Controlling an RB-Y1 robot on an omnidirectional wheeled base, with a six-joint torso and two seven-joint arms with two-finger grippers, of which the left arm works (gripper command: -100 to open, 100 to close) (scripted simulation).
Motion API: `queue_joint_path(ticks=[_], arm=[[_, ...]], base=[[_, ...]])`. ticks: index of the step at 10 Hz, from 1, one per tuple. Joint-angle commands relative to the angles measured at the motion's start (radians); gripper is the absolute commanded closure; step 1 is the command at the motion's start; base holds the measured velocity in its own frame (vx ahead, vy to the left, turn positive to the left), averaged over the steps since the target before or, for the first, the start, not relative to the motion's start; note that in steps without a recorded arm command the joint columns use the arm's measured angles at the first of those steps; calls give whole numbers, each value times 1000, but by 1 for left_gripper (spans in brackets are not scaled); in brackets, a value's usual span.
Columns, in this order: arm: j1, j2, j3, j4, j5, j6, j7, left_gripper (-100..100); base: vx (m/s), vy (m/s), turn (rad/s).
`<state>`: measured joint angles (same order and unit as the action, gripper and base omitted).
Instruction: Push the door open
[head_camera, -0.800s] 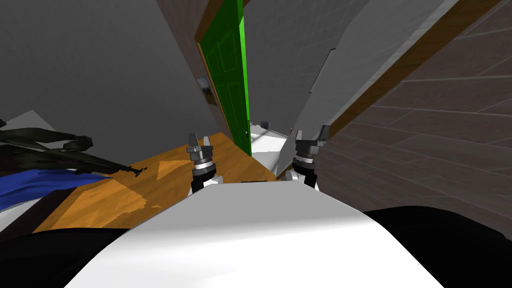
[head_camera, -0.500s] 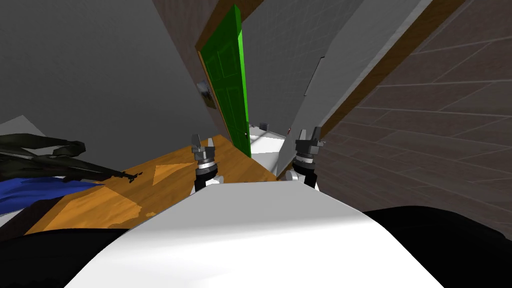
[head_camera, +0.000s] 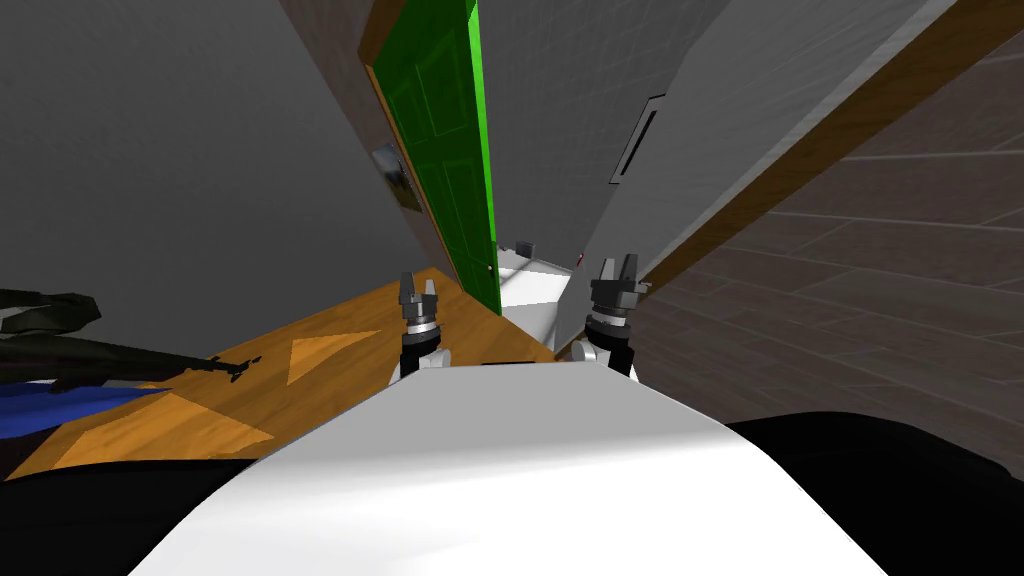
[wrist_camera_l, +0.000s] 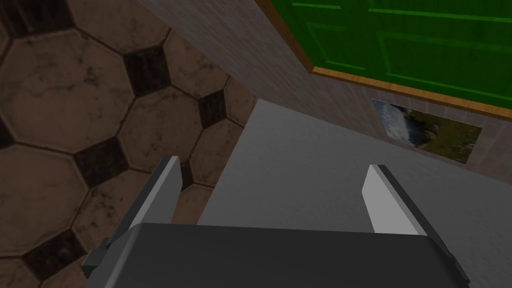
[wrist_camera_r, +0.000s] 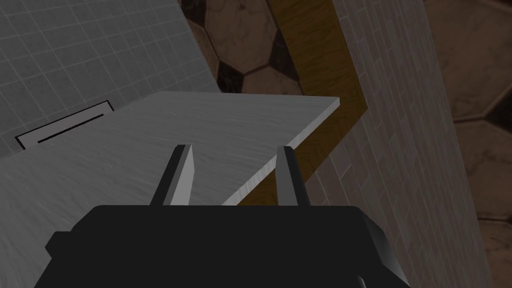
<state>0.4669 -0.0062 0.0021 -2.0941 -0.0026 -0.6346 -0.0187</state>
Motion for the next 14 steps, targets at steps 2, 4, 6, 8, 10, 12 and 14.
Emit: queue_joint_path(ticks=[2, 4, 6, 8, 10, 12, 14], arm=[[-27, 11, -3, 69, -1, -8, -2, -100], [-53, 21, -3, 128, -2, -14, -1, -100], [-67, 26, -4, 161, -2, -18, -1, -100], [-95, 35, -4, 226, -2, -25, -1, -100], [-126, 42, -4, 289, -2, -32, -1, -100], [-141, 45, -4, 334, -2, -36, -1, -100], [-157, 49, -4, 371, -2, -40, -1, -100]], base=[[56, 81, -119], [64, 98, -129], [79, 74, -86], [63, 67, -107], [72, 99, -170], [50, 84, -63], [48, 84, -108]])
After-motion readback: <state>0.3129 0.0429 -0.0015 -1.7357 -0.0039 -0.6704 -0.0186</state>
